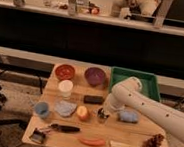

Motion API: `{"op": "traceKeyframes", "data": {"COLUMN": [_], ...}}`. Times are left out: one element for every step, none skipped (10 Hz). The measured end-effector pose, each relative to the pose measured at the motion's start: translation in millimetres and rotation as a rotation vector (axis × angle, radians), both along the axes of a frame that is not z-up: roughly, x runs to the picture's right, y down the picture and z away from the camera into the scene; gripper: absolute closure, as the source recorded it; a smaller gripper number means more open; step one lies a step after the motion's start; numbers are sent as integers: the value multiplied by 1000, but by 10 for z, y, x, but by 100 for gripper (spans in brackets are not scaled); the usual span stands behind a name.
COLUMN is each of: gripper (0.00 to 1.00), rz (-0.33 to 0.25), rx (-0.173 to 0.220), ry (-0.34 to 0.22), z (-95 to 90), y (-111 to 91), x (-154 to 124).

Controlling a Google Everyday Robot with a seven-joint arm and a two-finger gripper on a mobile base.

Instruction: Place fork in metal cup

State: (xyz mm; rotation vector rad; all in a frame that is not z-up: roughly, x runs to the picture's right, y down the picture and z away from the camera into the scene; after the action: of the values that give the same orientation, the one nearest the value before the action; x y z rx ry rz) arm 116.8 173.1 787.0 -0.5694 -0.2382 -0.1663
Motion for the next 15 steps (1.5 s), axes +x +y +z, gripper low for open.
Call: {"op": "traceKeyframes", "data": {"gripper": [100,100,100,100,100,100,100,100,100,100,100,100,100,100,100], "rz": [-1,-2,-2,-11,-21,-31,-36,-37,-38,-40,-43,-45,-45,-44,-45], "rx": [0,-1,-1,-2,-3,-4,-4,-4,-3,1,7,12,15,16,17], "ry": [-1,-3,-3,-16,-26,-37,-42,-45,-46,-47,-49,-49,-48,-47,-48], "z": [-2,-4,-4,-15,-25,-38,-45,-52,-60,-64,-70,-79,-91,-101,-108], "y": [1,3,3,12,20,25,27,30,32,25,13,2,-5,-2,-3], "x": [-5,-11,-12,-60,-126,-208,-253,-258,-246,-247,-258,-261,-251,-246,-253]}}
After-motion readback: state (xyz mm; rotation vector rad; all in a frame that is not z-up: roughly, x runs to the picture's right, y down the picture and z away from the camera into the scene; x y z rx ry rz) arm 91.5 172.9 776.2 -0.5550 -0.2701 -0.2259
